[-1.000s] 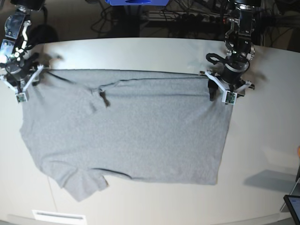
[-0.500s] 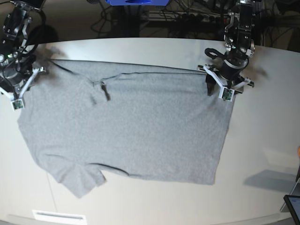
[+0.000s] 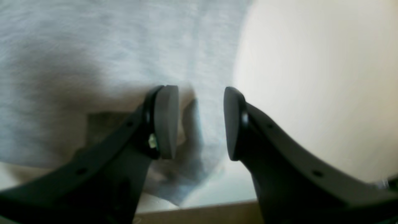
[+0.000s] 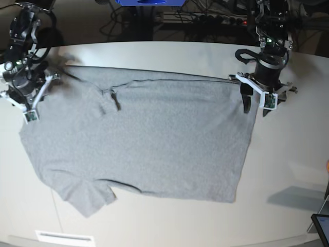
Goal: Fold the T-shirt properly
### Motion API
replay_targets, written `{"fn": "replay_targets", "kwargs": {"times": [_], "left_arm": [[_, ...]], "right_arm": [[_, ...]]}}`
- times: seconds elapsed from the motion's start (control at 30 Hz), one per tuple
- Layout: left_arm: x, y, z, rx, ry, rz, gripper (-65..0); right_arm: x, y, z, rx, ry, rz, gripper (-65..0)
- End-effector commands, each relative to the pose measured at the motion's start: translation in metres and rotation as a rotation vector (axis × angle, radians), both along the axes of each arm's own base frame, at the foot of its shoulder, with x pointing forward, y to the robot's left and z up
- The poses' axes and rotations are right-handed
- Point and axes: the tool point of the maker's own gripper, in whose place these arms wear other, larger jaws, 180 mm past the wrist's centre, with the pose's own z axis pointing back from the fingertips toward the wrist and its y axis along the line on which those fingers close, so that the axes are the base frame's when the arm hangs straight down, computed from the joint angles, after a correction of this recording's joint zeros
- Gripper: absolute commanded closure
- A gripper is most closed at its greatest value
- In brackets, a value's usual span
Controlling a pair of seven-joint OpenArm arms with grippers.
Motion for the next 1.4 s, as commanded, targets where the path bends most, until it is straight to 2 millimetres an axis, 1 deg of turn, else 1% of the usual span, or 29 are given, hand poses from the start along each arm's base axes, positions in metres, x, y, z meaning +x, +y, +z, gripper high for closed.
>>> {"fn": "replay_targets", "kwargs": {"times": [0.0, 0.17, 0.23, 0.3, 0.37, 0.43, 0.5, 0.53, 0.6, 0.67, 0.8, 0.93, 1.03, 1.3, 1.37], "left_arm": [[-0.005, -0.003, 0.003, -0.022, -0.013, -0.006, -30.6], [-0.038, -0.017, -0.017, -0.199, 0.067, 0.021, -30.2], [-0.047, -0.023, -0.019, -0.28, 0.074, 0.032, -30.1], [-0.055, -0.028, -0.015, -0.396, 0.041, 0.06, -30.1], [-0.064, -0.018, -0.007, -0.505, -0.009, 0.127, -30.1], [-0.073, 0.0, 0.002, -0.616, -0.073, 0.231, -30.1], [-0.078, 0.02, 0.006, -0.657, -0.108, 0.302, -30.1], [-0.079, 0.024, 0.01, -0.669, -0.126, 0.297, -30.1], [-0.079, 0.025, 0.016, -0.697, -0.146, 0.253, -30.1], [-0.077, 0.032, 0.018, -0.719, -0.152, 0.252, -30.1], [-0.074, 0.054, 0.004, -0.719, -0.122, 0.315, -30.1], [-0.08, 0.076, -0.009, -0.727, -0.107, 0.411, -30.1], [-0.077, 0.078, -0.017, -0.744, -0.077, 0.423, -30.1], [-0.059, 0.075, -0.011, -0.759, -0.103, 0.398, -30.1], [-0.06, 0.076, -0.016, -0.767, -0.095, 0.408, -30.1]], "right_arm": [[0.006, -0.004, 0.009, -0.027, -0.028, 0.011, -22.6], [0.009, 0.01, 0.006, -0.016, -0.021, 0.054, -22.5], [0.009, 0.011, 0.005, -0.014, -0.019, 0.056, -22.5], [0.009, 0.012, 0.005, -0.013, -0.017, 0.056, -22.5], [0.008, 0.011, 0.002, -0.01, -0.01, 0.054, -22.5], [0.005, 0.01, -0.002, -0.007, 0.002, 0.049, -22.5], [0.002, 0.01, -0.004, -0.005, 0.009, 0.05, -22.5], [0.002, 0.012, -0.005, -0.001, 0.001, 0.058, -22.5], [0.001, 0.014, -0.007, 0.007, -0.01, 0.065, -22.5], [0.0, 0.014, -0.008, 0.008, -0.009, 0.067, -22.5], [-0.003, 0.015, -0.009, 0.009, -0.004, 0.068, -22.5], [-0.005, 0.015, -0.011, 0.009, 0.002, 0.068, -22.5], [-0.005, 0.015, -0.011, 0.009, 0.003, 0.068, -22.5], [-0.005, 0.015, -0.011, 0.009, 0.003, 0.068, -22.5], [-0.005, 0.015, -0.011, 0.009, 0.003, 0.068, -22.5]]}}
